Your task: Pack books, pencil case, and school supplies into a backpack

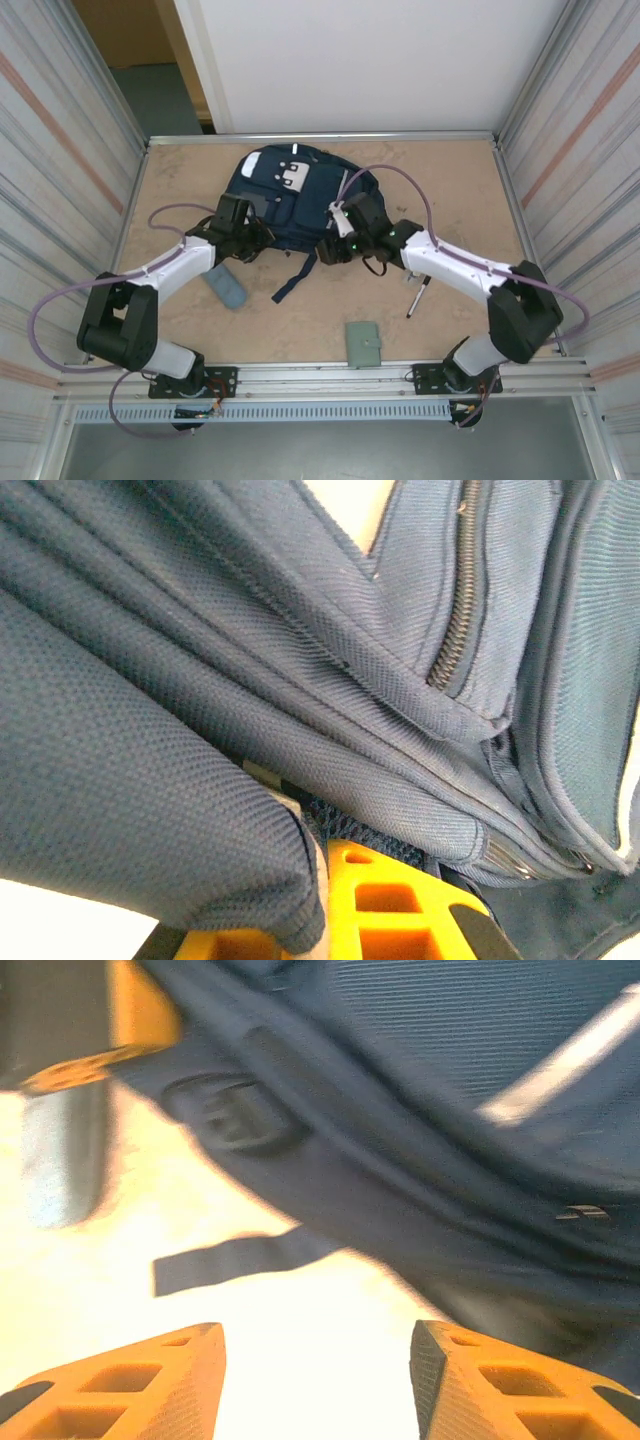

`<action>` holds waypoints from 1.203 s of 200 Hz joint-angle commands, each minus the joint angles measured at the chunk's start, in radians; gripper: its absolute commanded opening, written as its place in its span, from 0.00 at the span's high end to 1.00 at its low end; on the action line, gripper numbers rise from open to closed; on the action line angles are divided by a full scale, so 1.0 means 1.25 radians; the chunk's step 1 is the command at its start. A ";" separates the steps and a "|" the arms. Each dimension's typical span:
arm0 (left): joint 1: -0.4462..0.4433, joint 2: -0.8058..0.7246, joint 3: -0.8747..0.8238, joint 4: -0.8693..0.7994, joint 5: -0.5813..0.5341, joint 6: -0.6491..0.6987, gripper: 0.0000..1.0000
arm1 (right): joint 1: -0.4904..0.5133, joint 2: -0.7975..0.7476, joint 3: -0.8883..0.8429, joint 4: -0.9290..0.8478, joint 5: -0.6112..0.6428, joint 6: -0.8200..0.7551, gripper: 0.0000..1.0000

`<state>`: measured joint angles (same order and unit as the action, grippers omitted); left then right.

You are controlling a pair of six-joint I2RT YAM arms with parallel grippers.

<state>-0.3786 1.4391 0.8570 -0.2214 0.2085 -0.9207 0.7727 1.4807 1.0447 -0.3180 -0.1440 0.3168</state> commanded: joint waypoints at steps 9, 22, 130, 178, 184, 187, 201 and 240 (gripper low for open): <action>-0.022 -0.045 0.052 -0.049 0.064 -0.014 0.97 | 0.103 -0.014 -0.033 0.045 0.124 0.081 0.48; -0.024 -0.053 0.069 -0.081 0.070 -0.031 0.98 | 0.130 0.015 -0.032 0.100 0.131 0.114 0.46; -0.033 -0.152 0.042 -0.074 0.163 -0.272 1.00 | 0.234 0.290 0.211 0.078 0.675 0.385 0.46; -0.028 -0.136 0.012 -0.017 0.202 -0.318 1.00 | 0.220 0.310 0.242 0.114 0.617 0.369 0.64; -0.028 -0.132 0.015 -0.019 0.206 -0.316 1.00 | 0.219 0.315 0.254 0.113 0.611 0.369 0.69; -0.028 -0.132 0.016 -0.019 0.205 -0.316 1.00 | 0.219 0.317 0.261 0.111 0.610 0.368 0.71; -0.030 -0.133 0.013 -0.015 0.200 -0.321 1.00 | 0.219 0.322 0.282 0.103 0.609 0.372 0.86; -0.023 -0.149 0.023 -0.046 0.155 -0.296 1.00 | 0.212 0.285 0.272 0.058 0.528 0.408 1.00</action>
<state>-0.3973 1.3014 0.8803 -0.2497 0.3290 -1.3094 1.0615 1.8687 1.3495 -0.2543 0.5552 0.7792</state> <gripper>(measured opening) 0.054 0.057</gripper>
